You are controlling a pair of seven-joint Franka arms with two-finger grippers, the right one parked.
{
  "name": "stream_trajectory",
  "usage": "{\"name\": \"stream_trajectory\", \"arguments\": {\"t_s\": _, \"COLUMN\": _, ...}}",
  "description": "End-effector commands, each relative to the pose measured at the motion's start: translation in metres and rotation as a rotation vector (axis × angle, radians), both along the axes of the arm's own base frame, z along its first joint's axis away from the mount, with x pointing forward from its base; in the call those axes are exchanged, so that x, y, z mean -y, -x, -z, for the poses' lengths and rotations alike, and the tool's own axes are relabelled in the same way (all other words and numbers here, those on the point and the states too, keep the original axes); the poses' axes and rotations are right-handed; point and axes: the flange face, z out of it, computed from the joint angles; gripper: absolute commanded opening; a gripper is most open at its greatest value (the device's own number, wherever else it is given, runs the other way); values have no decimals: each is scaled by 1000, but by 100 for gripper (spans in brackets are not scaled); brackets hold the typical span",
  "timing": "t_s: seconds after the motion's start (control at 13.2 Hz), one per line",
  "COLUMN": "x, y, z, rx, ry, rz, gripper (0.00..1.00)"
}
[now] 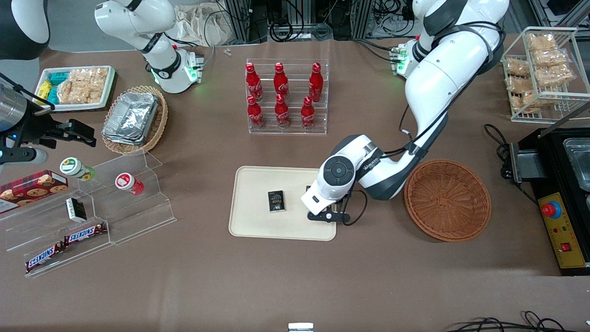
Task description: Place sandwich from basket to tray
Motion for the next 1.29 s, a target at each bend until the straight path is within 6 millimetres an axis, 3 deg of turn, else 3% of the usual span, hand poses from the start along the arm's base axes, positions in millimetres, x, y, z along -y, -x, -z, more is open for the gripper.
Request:
{"name": "stream_trajectory", "arguments": {"t_s": 0.0, "x": -25, "y": -3, "z": -59, "rx": 7, "ry": -84, "rz": -25, "gripper": 99}}
{"name": "stream_trajectory", "arguments": {"t_s": 0.23, "x": -49, "y": 5, "z": -111, "rx": -6, "ry": -169, "rz": 1, "gripper": 99}}
{"name": "stream_trajectory", "arguments": {"t_s": 0.38, "x": -90, "y": -5, "z": -153, "rx": -8, "ry": -177, "rz": -13, "gripper": 99}}
{"name": "stream_trajectory", "arguments": {"t_s": 0.61, "x": -149, "y": -3, "z": -220, "rx": -53, "ry": -132, "rz": 47, "gripper": 99}}
{"name": "stream_trajectory", "arguments": {"t_s": 0.83, "x": -189, "y": 0, "z": -256, "rx": -45, "ry": -171, "rz": 59, "gripper": 100}}
{"name": "stream_trajectory", "arguments": {"t_s": 0.98, "x": -228, "y": 0, "z": -278, "rx": -52, "ry": -178, "rz": 110, "gripper": 100}}
{"name": "stream_trajectory", "arguments": {"t_s": 1.21, "x": -263, "y": 4, "z": -302, "rx": -61, "ry": -200, "rz": 123, "gripper": 100}}
